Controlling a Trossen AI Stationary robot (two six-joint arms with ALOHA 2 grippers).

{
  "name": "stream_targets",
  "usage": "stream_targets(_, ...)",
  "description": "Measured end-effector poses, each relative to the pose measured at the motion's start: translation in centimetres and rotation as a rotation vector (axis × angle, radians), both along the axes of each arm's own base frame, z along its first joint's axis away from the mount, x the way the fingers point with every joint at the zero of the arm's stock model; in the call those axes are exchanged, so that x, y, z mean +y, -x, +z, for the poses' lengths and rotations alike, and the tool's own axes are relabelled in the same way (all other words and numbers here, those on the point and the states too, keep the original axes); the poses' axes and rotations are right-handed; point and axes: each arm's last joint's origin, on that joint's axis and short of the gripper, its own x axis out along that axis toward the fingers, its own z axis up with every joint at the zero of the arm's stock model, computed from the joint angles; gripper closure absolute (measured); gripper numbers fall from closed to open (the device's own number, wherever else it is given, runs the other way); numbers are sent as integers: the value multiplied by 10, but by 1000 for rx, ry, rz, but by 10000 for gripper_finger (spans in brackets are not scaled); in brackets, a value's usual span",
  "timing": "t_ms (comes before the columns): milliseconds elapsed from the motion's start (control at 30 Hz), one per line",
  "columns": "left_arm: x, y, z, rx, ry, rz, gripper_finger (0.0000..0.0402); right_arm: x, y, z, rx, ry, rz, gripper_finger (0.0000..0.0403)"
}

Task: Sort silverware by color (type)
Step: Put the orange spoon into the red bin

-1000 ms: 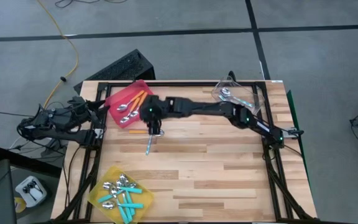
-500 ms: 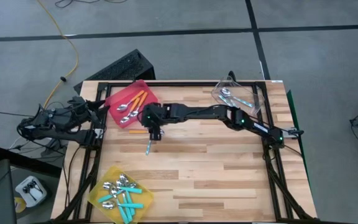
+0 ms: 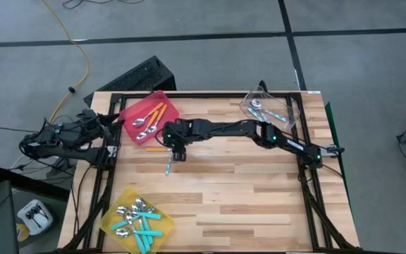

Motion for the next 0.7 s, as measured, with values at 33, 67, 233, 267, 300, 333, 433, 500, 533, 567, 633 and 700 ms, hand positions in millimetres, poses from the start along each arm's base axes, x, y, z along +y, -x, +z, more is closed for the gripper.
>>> stream_targets(33,0,0,0,0,0,0,196,1,1,-6,28,0,1,172)
stream_targets(67,0,0,0,-1,0,1,196,2,2,-9,50,-2,3,172)
stream_targets(233,0,0,0,0,0,0,196,10,-1,-9,24,3,16,172)
stream_targets(267,0,0,0,0,0,0,196,10,-1,-12,38,2,15,172)
stream_targets(300,0,0,0,-1,0,0,196,10,-1,-15,47,0,12,172)
stream_targets(333,0,0,0,0,0,0,196,10,-1,-17,53,-3,10,172)
stream_targets(433,0,0,0,-1,0,0,196,10,-4,-23,43,-5,2,172)
stream_targets(500,0,0,0,-1,0,1,196,10,-2,-28,76,-7,-2,172)
stream_targets(533,0,0,0,-1,0,1,196,10,-2,-32,81,-5,-7,172)
stream_targets(567,0,0,0,0,0,0,196,9,-2,-36,89,-7,-9,172)
stream_targets(633,0,0,0,-1,0,1,196,10,-1,-37,106,-7,-15,172)
stream_targets(700,0,0,0,0,0,0,196,9,-1,-41,117,-9,-17,172)
